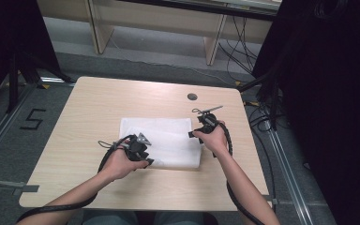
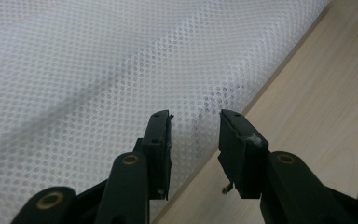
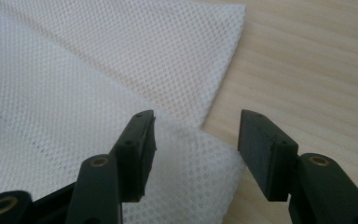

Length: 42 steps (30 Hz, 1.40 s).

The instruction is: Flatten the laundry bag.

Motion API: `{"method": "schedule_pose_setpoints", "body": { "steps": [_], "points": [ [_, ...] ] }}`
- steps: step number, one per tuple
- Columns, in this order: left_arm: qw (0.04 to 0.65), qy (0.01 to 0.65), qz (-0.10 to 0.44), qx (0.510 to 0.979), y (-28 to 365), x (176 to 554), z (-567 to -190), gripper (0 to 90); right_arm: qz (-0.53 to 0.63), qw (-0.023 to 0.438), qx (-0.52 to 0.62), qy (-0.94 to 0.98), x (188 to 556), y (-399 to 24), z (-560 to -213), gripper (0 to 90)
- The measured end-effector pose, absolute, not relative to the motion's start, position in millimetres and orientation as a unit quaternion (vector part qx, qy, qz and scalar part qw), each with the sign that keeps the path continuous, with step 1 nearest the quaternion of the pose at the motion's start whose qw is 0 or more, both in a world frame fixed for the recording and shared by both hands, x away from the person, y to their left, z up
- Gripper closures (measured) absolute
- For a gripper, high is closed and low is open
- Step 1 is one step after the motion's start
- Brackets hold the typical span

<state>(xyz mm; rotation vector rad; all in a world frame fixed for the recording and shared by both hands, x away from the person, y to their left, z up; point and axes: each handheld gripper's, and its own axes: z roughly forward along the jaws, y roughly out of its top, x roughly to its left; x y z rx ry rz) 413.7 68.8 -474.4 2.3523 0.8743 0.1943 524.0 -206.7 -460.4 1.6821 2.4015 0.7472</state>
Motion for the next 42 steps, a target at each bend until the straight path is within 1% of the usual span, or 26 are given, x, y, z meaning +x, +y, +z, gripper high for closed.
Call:
{"method": "schedule_pose_setpoints", "body": {
  "steps": [2, 3, 7, 8, 9, 10, 11, 12, 14, 16, 18, 19, 20, 21, 22, 24, 26, 28, 29, 34, 35, 38, 39, 40, 42],
  "points": [
    [0.309, 0.34, 0.07, 0.886, 63.7, 414.0, -478.0, 63.9, 0.241, 0.067, 0.539, 0.804, 525.7, -206.9, -466.0, 45.9],
    [0.301, 0.332, 0.068, 0.891, 61.0, 415.6, -479.5, 63.8, 0.229, 0.06, 0.546, 0.803, 526.0, -206.2, -468.7, 44.9],
    [0.3, 0.332, 0.065, 0.892, 55.6, 416.3, -481.9, 63.8, 0.226, 0.056, 0.538, 0.81, 525.2, -204.4, -474.2, 44.8],
    [0.29, 0.324, 0.064, 0.898, 54.4, 417.1, -482.5, 63.5, 0.229, 0.06, 0.522, 0.819, 525.4, -205.1, -476.3, 64.3],
    [0.29, 0.324, 0.064, 0.898, 54.4, 417.1, -482.5, 63.4, 0.229, 0.06, 0.522, 0.819, 525.4, -205.1, -476.3, 64.3],
    [0.29, 0.324, 0.066, 0.898, 52.7, 417.5, -484.5, 63.5, 0.242, 0.071, 0.501, 0.828, 523.5, -205.0, -473.8, 77.2],
    [0.29, 0.324, 0.066, 0.898, 52.7, 417.5, -484.5, 63.5, 0.242, 0.071, 0.501, 0.828, 523.5, -205.0, -473.8, 77.2],
    [0.288, 0.325, 0.061, 0.899, 52.2, 418.3, -485.2, 63.5, 0.249, 0.066, 0.485, 0.836, 522.8, -205.3, -471.3, 83.5],
    [0.284, 0.328, 0.059, 0.899, 50.4, 419.5, -488.4, 63.6, 0.244, 0.083, 0.454, 0.853, 517.8, -200.0, -460.0, 86.6],
    [0.283, 0.33, 0.06, 0.899, 50.0, 419.4, -489.6, 63.5, 0.248, 0.084, 0.444, 0.857, 515.7, -197.6, -455.9, 86.7],
    [0.283, 0.332, 0.062, 0.898, 49.0, 419.0, -490.8, 63.4, 0.265, 0.08, 0.414, 0.867, 505.3, -191.1, -440.5, 86.7],
    [0.283, 0.332, 0.062, 0.898, 49.0, 419.0, -490.8, 63.4, 0.265, 0.08, 0.414, 0.867, 505.3, -191.1, -440.5, 86.7],
    [0.28, 0.33, 0.065, 0.899, 48.3, 418.8, -490.4, 63.5, 0.282, 0.075, 0.399, 0.869, 496.7, -188.6, -430.0, 86.7],
    [0.28, 0.33, 0.065, 0.899, 48.3, 418.8, -490.4, 63.5, 0.282, 0.075, 0.399, 0.869, 496.7, -188.6, -430.0, 86.7],
    [0.28, 0.331, 0.065, 0.899, 47.9, 418.6, -490.6, 63.5, 0.301, 0.071, 0.382, 0.871, 486.0, -186.0, -419.9, 86.7],
    [0.279, 0.332, 0.067, 0.898, 47.0, 418.3, -491.1, 63.6, 0.313, 0.066, 0.373, 0.871, 481.1, -185.1, -416.2, 86.6],
    [0.278, 0.335, 0.064, 0.898, 46.6, 418.8, -491.3, 64.0, 0.325, 0.053, 0.361, 0.873, 465.6, -183.6, -406.5, 86.6],
    [0.284, 0.341, 0.068, 0.894, 46.4, 419.7, -492.6, 64.1, 0.334, 0.045, 0.358, 0.871, 460.4, -183.2, -404.2, 86.7],
    [0.283, 0.348, 0.067, 0.891, 46.1, 420.1, -492.4, 64.1, 0.365, 0.024, 0.344, 0.865, 449.9, -182.1, -401.3, 86.7],
    [0.296, 0.37, 0.071, 0.878, 46.1, 422.5, -494.4, 64.2, 0.376, 0.025, 0.3, 0.876, 434.8, -184.2, -396.1, 87.6],
    [0.292, 0.365, 0.065, 0.882, 48.0, 423.2, -493.4, 64.4, 0.375, 0.019, 0.293, 0.879, 430.0, -184.3, -397.2, 87.9],
    [0.306, 0.375, 0.066, 0.873, 50.8, 423.2, -495.3, 64.5, 0.377, 0.0, 0.279, 0.883, 420.5, -184.3, -401.4, 88.4],
    [0.304, 0.377, 0.063, 0.873, 52.2, 423.8, -494.8, 64.4, 0.385, 0.003, 0.27, 0.883, 418.7, -184.7, -403.6, 88.5],
    [0.308, 0.381, 0.07, 0.869, 54.1, 423.4, -495.8, 64.0, 0.395, -0.011, 0.252, 0.883, 412.1, -184.5, -405.9, 88.5],
    [0.309, 0.381, 0.072, 0.869, 56.8, 423.6, -496.0, 63.9, 0.394, -0.007, 0.235, 0.889, 407.2, -185.5, -407.4, 88.5]
  ]
}}
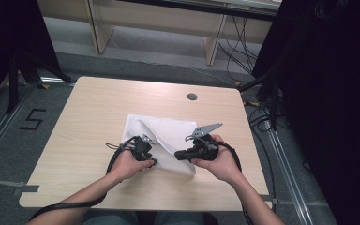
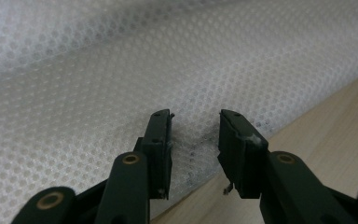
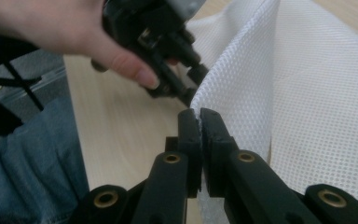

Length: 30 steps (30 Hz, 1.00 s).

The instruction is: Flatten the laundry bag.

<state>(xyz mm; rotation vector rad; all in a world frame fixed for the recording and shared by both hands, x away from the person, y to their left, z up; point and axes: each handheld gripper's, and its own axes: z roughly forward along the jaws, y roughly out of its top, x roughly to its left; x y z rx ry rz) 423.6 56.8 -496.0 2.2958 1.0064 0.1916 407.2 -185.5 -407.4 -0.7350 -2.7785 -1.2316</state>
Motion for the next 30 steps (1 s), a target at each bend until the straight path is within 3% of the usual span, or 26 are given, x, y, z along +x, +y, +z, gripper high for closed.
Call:
{"method": "schedule_pose_setpoints", "body": {
  "steps": [18, 30],
  "points": [
    [0.323, 0.401, 0.079, 0.853, 91.3, 413.6, -487.2, 60.0, -0.368, 0.077, -0.175, -0.91, 382.9, -181.5, -438.2, 88.6],
    [0.336, 0.458, 0.14, 0.811, 206.7, 386.4, -447.6, 56.9, -0.336, 0.091, -0.164, -0.923, 372.6, -181.8, -446.4, 88.5]
  ]
}}
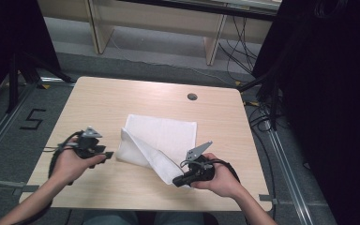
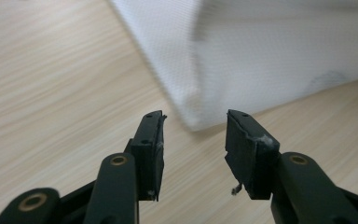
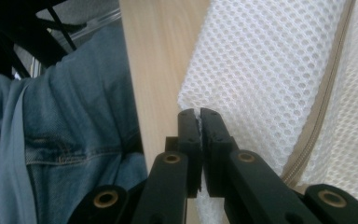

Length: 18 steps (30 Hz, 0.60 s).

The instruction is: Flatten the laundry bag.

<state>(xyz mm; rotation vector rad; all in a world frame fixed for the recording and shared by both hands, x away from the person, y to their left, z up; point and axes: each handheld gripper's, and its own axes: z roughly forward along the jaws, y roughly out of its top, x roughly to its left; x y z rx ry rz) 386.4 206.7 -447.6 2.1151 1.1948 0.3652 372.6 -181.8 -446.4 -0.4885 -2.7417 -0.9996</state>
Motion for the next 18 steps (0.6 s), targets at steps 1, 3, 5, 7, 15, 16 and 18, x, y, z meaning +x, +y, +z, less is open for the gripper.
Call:
{"method": "schedule_pose_setpoints", "body": {
  "steps": [1, 3, 5, 7, 15, 16, 18],
  "points": [
    [0.337, 0.462, 0.146, 0.808, 216.2, 384.6, -443.7, 56.8, -0.329, 0.096, -0.16, -0.926, 368.8, -181.6, -447.1, 88.5],
    [0.338, 0.465, 0.149, 0.804, 226.8, 382.3, -437.1, 56.7, -0.327, 0.102, -0.163, -0.925, 366.6, -181.4, -447.4, 88.5],
    [0.346, 0.466, 0.154, 0.8, 232.5, 380.3, -430.2, 56.4, -0.322, 0.096, -0.158, -0.928, 363.4, -181.7, -448.7, 88.4],
    [0.354, 0.467, 0.165, 0.794, 234.3, 378.3, -422.4, 56.3, -0.319, 0.097, -0.15, -0.931, 361.4, -182.0, -450.2, 88.4],
    [0.359, 0.429, 0.159, 0.813, 209.4, 377.3, -417.0, 56.0, -0.299, 0.108, -0.144, -0.937, 351.9, -184.0, -459.6, 88.3],
    [0.36, 0.424, 0.153, 0.817, 203.0, 377.2, -420.6, 56.0, -0.297, 0.108, -0.145, -0.937, 351.5, -184.1, -461.7, 88.3],
    [0.357, 0.41, 0.136, 0.828, 191.1, 378.1, -427.1, 56.0, -0.291, 0.114, -0.159, -0.936, 349.5, -184.2, -465.6, 88.3]
  ]
}}
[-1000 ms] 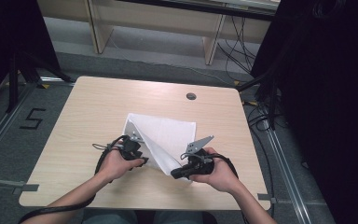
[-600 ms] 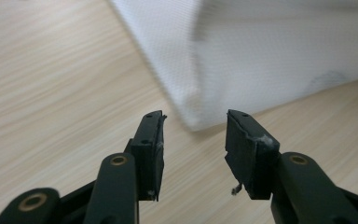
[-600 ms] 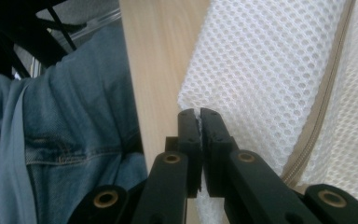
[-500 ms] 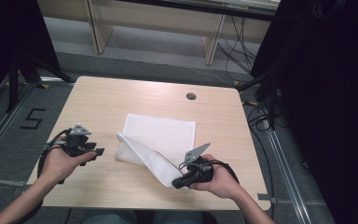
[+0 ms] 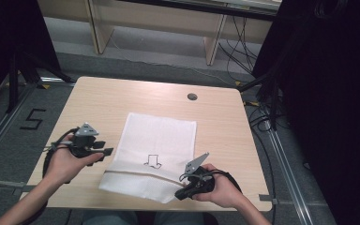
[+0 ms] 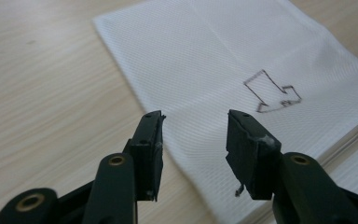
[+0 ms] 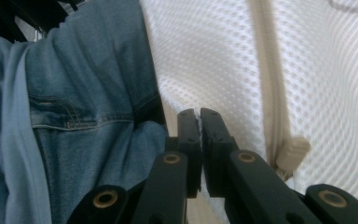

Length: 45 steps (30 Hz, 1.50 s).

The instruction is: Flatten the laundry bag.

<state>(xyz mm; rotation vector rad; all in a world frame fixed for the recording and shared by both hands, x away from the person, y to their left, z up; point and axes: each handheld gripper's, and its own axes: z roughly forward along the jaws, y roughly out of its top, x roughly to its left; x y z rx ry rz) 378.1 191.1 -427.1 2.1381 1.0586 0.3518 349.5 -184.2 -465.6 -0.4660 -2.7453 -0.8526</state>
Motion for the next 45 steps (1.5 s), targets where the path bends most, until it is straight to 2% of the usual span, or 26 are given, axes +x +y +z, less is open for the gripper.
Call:
{"method": "schedule_pose_setpoints", "body": {
  "steps": [8, 10, 11, 12, 13, 15, 16, 17, 18, 19, 20, 22, 25, 26, 30, 35, 45],
  "points": [
    [0.356, 0.392, 0.111, 0.841, 155.3, 380.7, -448.5, 54.8, -0.276, 0.091, -0.197, -0.936, 349.3, -183.5, -470.1, 85.7],
    [0.351, 0.39, 0.107, 0.845, 152.5, 378.9, -452.9, 54.8, -0.267, 0.08, -0.205, -0.938, 350.5, -184.1, -470.5, 79.7],
    [0.348, 0.387, 0.105, 0.848, 151.8, 377.8, -454.7, 54.7, -0.275, 0.091, -0.212, -0.933, 348.7, -182.9, -468.5, 70.3],
    [0.339, 0.384, 0.092, 0.854, 150.9, 374.6, -461.0, 54.7, -0.273, 0.103, -0.211, -0.933, 346.9, -183.3, -465.4, 66.5],
    [0.339, 0.384, 0.092, 0.854, 150.9, 374.6, -461.0, 54.5, -0.273, 0.103, -0.211, -0.933, 346.9, -183.3, -465.4, 66.5],
    [0.333, 0.383, 0.092, 0.857, 152.2, 372.7, -469.6, 54.3, -0.311, 0.117, -0.214, -0.919, 347.4, -189.7, -451.1, 56.9],
    [0.333, 0.383, 0.092, 0.857, 152.2, 372.7, -469.6, 54.3, -0.311, 0.117, -0.214, -0.919, 347.4, -189.7, -451.1, 56.9],
    [0.335, 0.384, 0.094, 0.855, 152.6, 372.9, -471.6, 54.3, -0.32, 0.093, -0.219, -0.917, 349.1, -194.1, -444.7, 56.2],
    [0.332, 0.378, 0.093, 0.859, 153.6, 373.4, -472.3, 54.6, -0.321, 0.071, -0.234, -0.915, 350.6, -198.8, -438.3, 56.5],
    [0.332, 0.377, 0.095, 0.86, 153.5, 373.0, -472.6, 54.7, -0.317, 0.027, -0.251, -0.914, 358.7, -208.4, -432.1, 61.9],
    [0.329, 0.376, 0.097, 0.861, 152.8, 372.4, -473.6, 54.7, -0.317, 0.027, -0.251, -0.914, 358.7, -208.4, -432.1, 61.9],
    [0.326, 0.367, 0.105, 0.865, 150.9, 370.0, -476.4, 55.2, -0.296, -0.013, -0.289, -0.911, 366.9, -216.0, -432.1, 70.1],
    [0.314, 0.357, 0.097, 0.874, 147.4, 367.5, -479.0, 57.9, -0.272, -0.019, -0.321, -0.907, 375.4, -219.5, -439.7, 83.8],
    [0.308, 0.345, 0.095, 0.881, 147.2, 367.6, -479.2, 63.7, -0.26, -0.016, -0.331, -0.907, 379.7, -218.4, -446.2, 90.0],
    [0.293, 0.336, 0.102, 0.889, 144.4, 370.1, -485.3, 68.4, -0.25, -0.011, -0.339, -0.907, 380.7, -211.8, -453.7, 90.0],
    [0.274, 0.338, 0.092, 0.896, 140.7, 374.7, -493.1, 69.2, -0.224, -0.017, -0.315, -0.922, 378.5, -201.1, -464.5, 90.0],
    [0.277, 0.347, 0.115, 0.889, 141.5, 385.5, -497.6, 71.0, -0.21, -0.009, -0.335, -0.918, 377.2, -196.0, -476.0, 90.0]
  ]
}}
